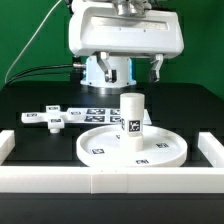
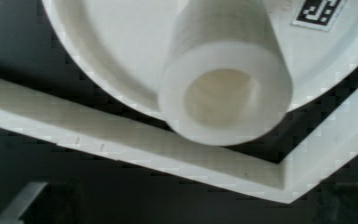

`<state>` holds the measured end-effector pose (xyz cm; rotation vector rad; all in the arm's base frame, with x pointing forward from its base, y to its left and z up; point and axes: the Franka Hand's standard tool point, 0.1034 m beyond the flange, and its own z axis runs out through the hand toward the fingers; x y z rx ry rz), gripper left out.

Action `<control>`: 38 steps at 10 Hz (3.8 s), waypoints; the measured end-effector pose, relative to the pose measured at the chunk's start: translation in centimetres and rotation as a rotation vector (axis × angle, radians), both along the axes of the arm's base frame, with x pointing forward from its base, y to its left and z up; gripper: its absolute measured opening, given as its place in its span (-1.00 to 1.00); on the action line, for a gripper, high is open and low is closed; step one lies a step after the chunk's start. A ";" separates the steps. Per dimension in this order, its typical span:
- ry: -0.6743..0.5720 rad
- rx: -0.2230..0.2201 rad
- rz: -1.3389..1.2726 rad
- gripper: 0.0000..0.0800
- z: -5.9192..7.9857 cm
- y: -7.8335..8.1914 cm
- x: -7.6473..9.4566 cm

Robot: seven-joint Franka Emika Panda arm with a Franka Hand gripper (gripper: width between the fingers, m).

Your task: Assemble round table

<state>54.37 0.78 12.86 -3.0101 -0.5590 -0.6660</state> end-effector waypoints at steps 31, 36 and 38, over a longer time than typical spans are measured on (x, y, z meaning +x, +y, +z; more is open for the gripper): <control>0.316 -0.036 -0.073 0.03 -4.1 -0.2 -0.6; 0.328 0.032 -0.248 0.02 -4.1 0.3 -0.6; 0.343 0.132 -0.495 0.02 -4.2 0.9 -0.4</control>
Offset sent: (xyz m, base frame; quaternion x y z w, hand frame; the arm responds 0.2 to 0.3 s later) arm 0.0064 -0.0278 -0.0039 -0.0682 -0.1858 -0.0020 0.9802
